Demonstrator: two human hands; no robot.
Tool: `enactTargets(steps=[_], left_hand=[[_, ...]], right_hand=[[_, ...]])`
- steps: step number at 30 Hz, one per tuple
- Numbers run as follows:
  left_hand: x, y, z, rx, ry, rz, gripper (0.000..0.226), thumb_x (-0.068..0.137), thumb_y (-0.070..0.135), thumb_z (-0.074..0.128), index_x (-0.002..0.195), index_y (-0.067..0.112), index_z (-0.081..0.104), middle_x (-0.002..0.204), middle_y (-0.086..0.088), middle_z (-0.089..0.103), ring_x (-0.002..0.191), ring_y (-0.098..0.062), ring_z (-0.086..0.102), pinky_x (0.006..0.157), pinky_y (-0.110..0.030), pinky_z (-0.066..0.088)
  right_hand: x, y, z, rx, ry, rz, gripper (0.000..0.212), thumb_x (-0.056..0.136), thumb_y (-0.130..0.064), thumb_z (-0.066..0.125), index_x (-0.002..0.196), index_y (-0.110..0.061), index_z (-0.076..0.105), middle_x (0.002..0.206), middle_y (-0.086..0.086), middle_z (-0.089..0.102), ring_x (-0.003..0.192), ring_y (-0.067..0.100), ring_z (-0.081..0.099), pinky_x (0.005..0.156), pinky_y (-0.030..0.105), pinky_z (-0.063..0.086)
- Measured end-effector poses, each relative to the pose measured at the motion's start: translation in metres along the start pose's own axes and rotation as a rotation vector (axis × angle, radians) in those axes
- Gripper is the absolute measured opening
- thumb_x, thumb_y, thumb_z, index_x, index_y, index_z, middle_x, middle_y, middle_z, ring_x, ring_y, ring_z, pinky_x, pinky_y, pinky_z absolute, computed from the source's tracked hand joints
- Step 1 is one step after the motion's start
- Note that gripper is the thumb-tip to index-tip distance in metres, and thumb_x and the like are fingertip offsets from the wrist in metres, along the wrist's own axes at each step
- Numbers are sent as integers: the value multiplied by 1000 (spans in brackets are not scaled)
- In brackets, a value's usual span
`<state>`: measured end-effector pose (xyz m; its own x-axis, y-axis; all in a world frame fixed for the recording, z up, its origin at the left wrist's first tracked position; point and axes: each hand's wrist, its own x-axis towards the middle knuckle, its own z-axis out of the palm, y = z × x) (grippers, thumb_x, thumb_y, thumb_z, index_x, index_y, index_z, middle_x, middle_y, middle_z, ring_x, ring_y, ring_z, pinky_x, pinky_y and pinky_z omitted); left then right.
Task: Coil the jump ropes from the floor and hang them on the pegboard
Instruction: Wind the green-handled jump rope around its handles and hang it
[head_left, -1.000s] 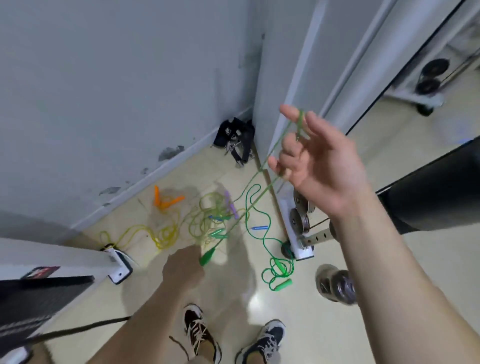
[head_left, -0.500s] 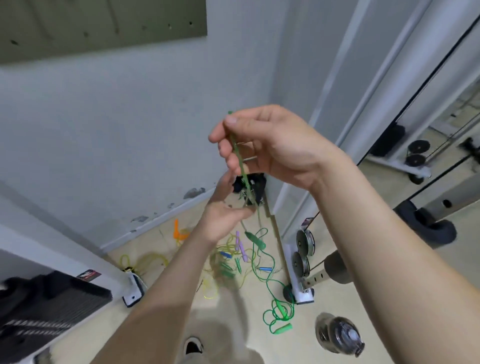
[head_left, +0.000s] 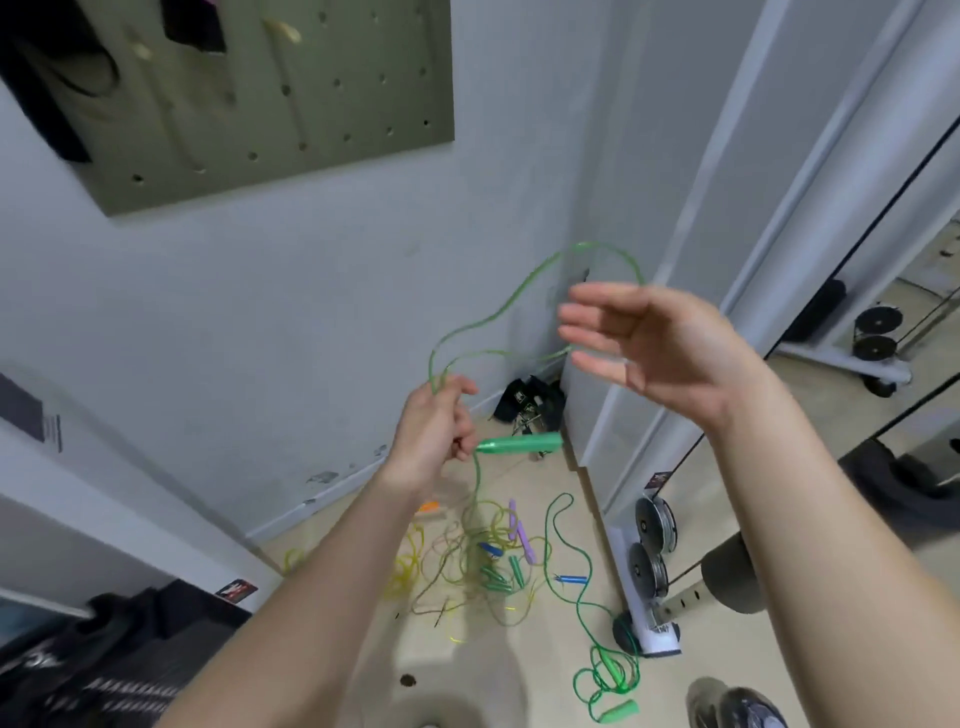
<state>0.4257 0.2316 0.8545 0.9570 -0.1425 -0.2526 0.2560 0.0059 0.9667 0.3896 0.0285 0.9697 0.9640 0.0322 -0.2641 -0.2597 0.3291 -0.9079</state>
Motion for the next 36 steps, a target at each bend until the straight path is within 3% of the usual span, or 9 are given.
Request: enactTargets(steps=[4, 8, 10, 13, 17, 23, 29, 34, 36], left_hand=[[-7, 76, -10, -368, -124, 86, 21, 96, 19, 38, 80, 20, 51, 45, 5, 20, 36, -12, 24, 40, -16, 13], [-13, 123, -19, -490, -200, 206, 23, 98, 20, 36, 79, 19, 50, 44, 5, 20, 37, -12, 24, 40, -18, 9], [-16, 143, -31, -494, -202, 272, 23, 99, 19, 36, 80, 18, 49, 44, 5, 20, 37, -12, 24, 42, -21, 7], [-13, 173, -59, -512, -171, 365, 21, 98, 17, 37, 79, 17, 47, 44, 5, 19, 38, -12, 24, 40, -19, 8], [9, 180, -107, -395, -24, 433, 21, 98, 18, 39, 80, 15, 49, 46, 2, 24, 41, -16, 30, 40, -20, 16], [13, 61, -138, 104, -32, 226, 18, 88, 17, 51, 83, 18, 68, 54, 5, 38, 46, -10, 33, 48, -24, 20], [-53, -3, -116, 290, -472, 88, 36, 77, 23, 65, 111, 34, 68, 78, 1, 33, 65, -14, 31, 60, -21, 30], [-74, -9, -98, 496, -201, 87, 24, 85, 47, 59, 85, 26, 70, 75, 6, 52, 70, -10, 51, 76, -38, 50], [-85, -1, -93, 395, -89, 109, 28, 95, 38, 52, 87, 21, 73, 64, 9, 50, 58, -5, 49, 63, -31, 53]], right_hand=[[23, 92, 15, 194, 147, 135, 48, 77, 16, 29, 99, -16, 56, 96, 6, 56, 94, 19, 64, 73, 38, 57], [41, 150, 72, 106, -192, 225, 73, 65, 12, 54, 126, -27, 52, 113, 1, 53, 112, 16, 51, 83, 47, 48], [47, 170, 99, -125, -318, 259, 55, 76, 0, 69, 122, -27, 58, 106, -5, 58, 101, 10, 53, 81, 36, 45], [53, 203, 118, -617, -280, 226, 6, 94, -22, 59, 94, -21, 65, 92, 0, 58, 78, 7, 52, 72, 26, 42], [57, 211, 110, -1049, -271, 415, 33, 101, -28, 35, 81, -13, 57, 70, 8, 59, 52, 16, 50, 64, 31, 48], [54, 78, 148, -474, -165, 71, 25, 98, -13, 44, 74, -11, 50, 49, 6, 47, 38, 19, 50, 37, 18, 37], [57, -24, 167, 111, -240, 16, 21, 95, -21, 48, 74, -18, 44, 52, -4, 37, 37, 7, 37, 31, 14, 27], [63, -37, 156, 456, -364, 120, 26, 95, -21, 45, 70, -13, 46, 58, -2, 39, 45, 6, 45, 34, 11, 34], [54, -35, 148, 461, -416, 84, 16, 91, -18, 50, 84, -5, 56, 73, 8, 55, 71, 17, 64, 48, 17, 51]])
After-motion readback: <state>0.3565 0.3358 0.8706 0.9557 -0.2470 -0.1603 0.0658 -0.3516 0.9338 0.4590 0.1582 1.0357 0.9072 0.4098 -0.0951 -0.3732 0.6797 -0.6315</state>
